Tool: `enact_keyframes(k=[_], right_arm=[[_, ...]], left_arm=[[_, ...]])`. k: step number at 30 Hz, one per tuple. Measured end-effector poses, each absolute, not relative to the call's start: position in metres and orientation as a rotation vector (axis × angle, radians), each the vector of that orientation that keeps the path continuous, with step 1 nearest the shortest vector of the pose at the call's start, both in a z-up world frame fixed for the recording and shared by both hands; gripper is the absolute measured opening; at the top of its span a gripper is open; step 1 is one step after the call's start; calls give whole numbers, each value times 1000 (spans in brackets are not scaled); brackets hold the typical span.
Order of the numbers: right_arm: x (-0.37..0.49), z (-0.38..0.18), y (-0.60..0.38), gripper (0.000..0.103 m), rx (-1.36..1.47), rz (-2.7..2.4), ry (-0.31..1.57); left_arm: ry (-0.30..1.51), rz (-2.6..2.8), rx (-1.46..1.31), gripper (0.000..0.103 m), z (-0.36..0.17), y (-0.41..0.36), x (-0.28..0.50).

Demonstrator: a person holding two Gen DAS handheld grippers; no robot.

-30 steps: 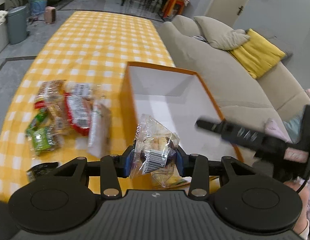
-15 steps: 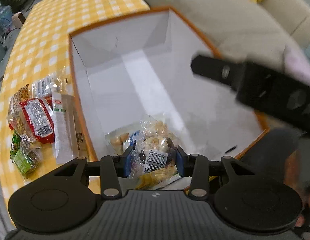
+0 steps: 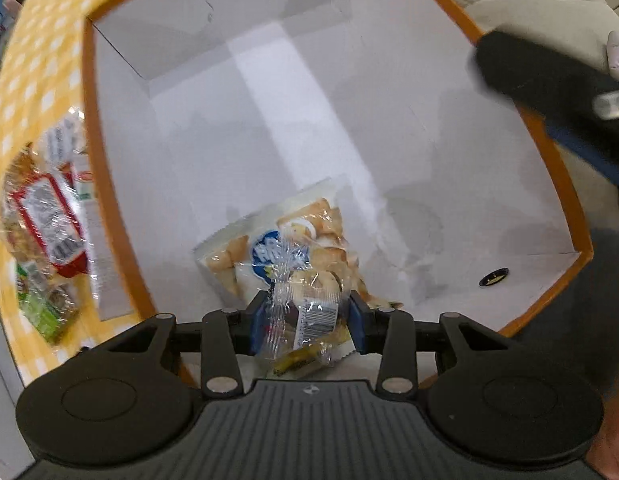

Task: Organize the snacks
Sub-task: 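Lower the clear candy packet into the box and open the left gripper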

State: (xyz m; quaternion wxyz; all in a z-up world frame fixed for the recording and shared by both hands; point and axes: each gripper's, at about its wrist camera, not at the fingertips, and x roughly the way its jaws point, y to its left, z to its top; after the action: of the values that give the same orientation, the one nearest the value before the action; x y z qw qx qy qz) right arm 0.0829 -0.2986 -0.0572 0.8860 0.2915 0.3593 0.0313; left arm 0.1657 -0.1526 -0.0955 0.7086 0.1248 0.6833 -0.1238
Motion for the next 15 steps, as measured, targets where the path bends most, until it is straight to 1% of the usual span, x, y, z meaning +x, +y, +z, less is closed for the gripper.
enact_keyframes(k=[1, 2, 11, 13, 14, 15], right_arm=[[81, -56, -301, 82, 614, 63, 738], [80, -54, -302, 80, 616, 62, 728], [79, -52, -307, 81, 633, 62, 717], [80, -51, -306, 81, 630, 68, 712], [80, -51, -305, 81, 627, 71, 711], [79, -51, -304, 81, 624, 71, 710]], left_arm=[[1538, -273, 277, 52, -101, -152, 166], [1545, -272, 276, 52, -104, -153, 165], [1461, -281, 285, 57, -96, -152, 149], [1437, -296, 277, 65, -83, -156, 150], [1418, -318, 264, 79, -78, -157, 151], [1393, -356, 243, 83, -73, -156, 149]])
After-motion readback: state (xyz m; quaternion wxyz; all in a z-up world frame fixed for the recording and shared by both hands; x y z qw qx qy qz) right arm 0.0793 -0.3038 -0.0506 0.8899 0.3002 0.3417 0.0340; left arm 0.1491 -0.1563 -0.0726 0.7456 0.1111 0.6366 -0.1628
